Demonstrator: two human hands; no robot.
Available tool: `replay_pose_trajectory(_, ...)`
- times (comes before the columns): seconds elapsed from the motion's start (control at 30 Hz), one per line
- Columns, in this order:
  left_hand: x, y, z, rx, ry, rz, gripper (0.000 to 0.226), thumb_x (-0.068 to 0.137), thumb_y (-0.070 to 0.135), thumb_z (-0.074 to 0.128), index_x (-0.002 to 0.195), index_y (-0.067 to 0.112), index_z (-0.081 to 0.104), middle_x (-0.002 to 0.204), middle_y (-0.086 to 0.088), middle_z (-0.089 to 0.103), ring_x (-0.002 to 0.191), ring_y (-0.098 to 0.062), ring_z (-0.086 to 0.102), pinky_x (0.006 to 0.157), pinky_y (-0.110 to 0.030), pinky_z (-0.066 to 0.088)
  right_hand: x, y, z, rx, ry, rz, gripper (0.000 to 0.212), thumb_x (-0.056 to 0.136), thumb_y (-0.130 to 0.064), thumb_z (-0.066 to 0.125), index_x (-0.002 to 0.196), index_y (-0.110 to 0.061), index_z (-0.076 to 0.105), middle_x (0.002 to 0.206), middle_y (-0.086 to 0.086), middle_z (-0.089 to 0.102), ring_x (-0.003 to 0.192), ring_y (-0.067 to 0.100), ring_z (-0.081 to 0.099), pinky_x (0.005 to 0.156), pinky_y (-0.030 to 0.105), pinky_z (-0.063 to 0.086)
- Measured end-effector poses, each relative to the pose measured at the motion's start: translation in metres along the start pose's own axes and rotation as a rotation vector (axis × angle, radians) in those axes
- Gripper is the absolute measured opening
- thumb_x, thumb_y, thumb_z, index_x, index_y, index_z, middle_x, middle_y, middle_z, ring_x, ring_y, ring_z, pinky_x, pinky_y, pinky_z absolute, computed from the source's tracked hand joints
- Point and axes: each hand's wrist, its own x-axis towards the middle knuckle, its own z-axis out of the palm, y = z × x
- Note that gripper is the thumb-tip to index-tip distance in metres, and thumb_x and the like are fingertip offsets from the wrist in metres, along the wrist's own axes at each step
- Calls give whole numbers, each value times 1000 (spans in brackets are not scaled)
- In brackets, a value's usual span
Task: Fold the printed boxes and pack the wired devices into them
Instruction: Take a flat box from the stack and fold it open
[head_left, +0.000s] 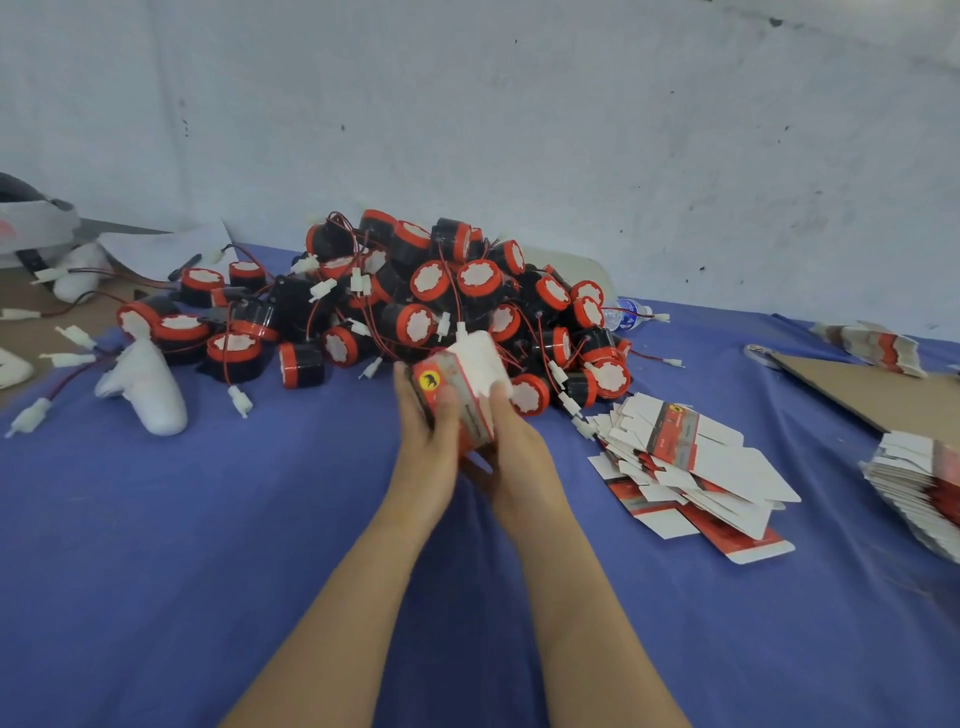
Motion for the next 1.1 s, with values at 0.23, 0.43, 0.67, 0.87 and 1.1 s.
replay_pose_trajectory(0.23,-1,-7,-10,404,215,214,73,85,31,69,146,19,30,146,2,35,135,-13,35,108,-30,36,-3,8,-9,-655,141,-365,41,99,-36,47,137,-22,48,118,-11,54,104,4,54,76,3,38)
replay_pose_trajectory(0.43,-3,-11,-19,637,382,44,37,100,35,42,69,15,42,65,1,48,62,-19,50,47,-28,29,2,10,-16,-785,376,-379,32,101,-21,42,89,-2,63,91,10,65,78,17,53,65,28,41)
replay_pose_trajectory(0.67,2,-10,-17,434,324,-114,26,97,17,40,74,6,46,71,-2,49,62,-12,44,48,-27,31,1,9,-12,-797,307,-364,39,93,-45,53,72,-13,60,72,-4,56,66,7,50,55,20,40)
replay_pose_trajectory(0.87,6,-4,-13,34,209,-310,29,98,34,41,83,11,50,82,-3,57,74,-14,51,61,-24,37,10,3,-37,-573,478,-132,5,97,-13,42,95,-17,45,71,-1,50,66,18,48,47,20,31)
replay_pose_trajectory(1.1,7,1,-19,30,389,-231,30,100,41,36,81,19,44,79,0,50,70,-13,47,60,-29,36,11,9,-26,-977,238,-203,26,96,-15,48,110,-19,69,133,0,49,119,24,46,89,24,37)
